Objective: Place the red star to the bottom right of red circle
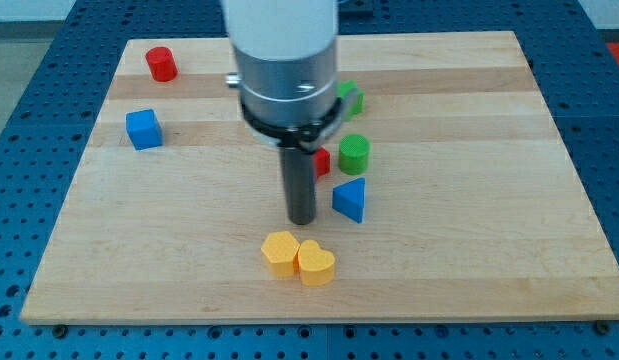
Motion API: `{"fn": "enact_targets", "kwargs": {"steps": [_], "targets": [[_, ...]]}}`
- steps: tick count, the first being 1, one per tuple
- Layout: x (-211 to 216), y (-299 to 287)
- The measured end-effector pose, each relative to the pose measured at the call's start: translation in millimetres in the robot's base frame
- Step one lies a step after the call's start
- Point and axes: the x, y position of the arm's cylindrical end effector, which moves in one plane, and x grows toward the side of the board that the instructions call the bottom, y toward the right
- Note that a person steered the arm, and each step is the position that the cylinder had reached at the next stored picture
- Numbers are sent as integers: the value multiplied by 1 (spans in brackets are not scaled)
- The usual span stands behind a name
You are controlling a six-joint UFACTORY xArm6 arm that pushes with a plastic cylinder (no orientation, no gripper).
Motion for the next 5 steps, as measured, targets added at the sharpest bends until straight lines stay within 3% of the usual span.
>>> {"fn": "enact_targets", "kwargs": {"steps": [2,5], "targets": [[-9,38],[-88,-1]]}}
